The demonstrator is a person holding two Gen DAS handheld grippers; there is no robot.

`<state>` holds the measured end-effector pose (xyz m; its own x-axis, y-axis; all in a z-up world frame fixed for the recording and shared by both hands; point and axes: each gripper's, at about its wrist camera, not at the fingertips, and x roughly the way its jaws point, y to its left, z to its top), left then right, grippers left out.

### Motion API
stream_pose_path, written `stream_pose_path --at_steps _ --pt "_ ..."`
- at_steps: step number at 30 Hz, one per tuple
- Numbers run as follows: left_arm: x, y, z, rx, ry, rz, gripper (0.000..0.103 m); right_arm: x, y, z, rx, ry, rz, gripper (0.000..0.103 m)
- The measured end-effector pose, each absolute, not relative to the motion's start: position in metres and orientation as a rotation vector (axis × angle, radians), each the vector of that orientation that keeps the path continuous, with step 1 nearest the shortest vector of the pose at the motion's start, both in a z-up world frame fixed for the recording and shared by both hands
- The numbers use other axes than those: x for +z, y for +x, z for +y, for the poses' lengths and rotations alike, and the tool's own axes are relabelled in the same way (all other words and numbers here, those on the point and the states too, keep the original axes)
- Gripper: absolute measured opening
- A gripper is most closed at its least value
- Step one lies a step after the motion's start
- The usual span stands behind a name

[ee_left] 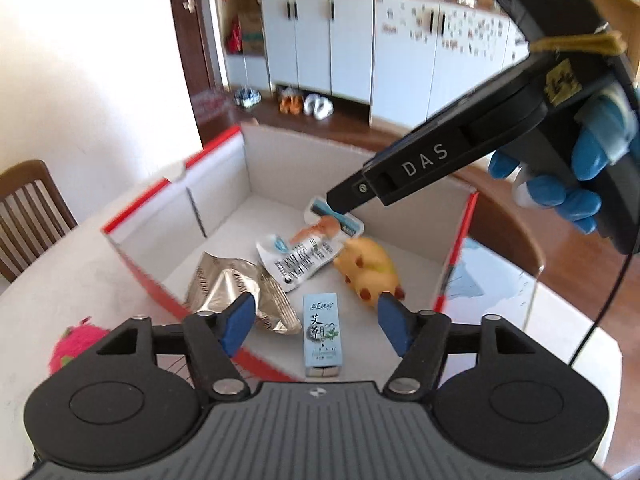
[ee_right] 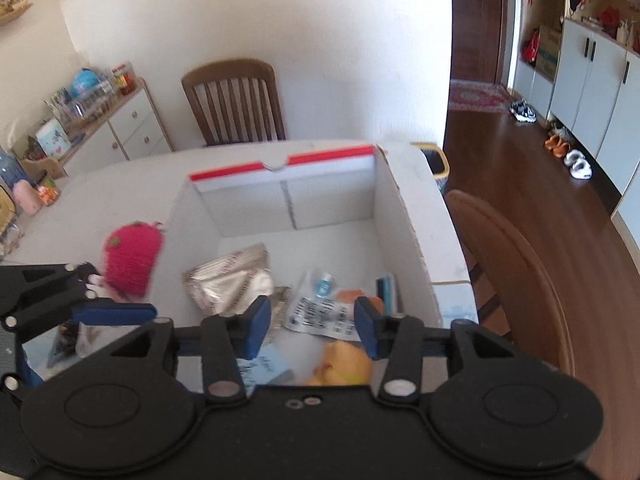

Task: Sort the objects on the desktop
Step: 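Withdraw both tools and reach toward the black bag and sunglasses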

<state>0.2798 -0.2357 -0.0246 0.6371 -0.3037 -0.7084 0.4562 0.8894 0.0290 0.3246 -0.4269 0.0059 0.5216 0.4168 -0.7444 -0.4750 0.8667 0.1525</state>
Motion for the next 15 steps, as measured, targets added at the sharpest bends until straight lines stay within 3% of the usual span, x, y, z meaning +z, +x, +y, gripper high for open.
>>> stream_pose_path --at_steps 15 --pt "0.013 0.161 -0.084 -0.281 0.133 0.622 0.068 0.042 0.206 -0.344 0.542 -0.092 0.742 0.103"
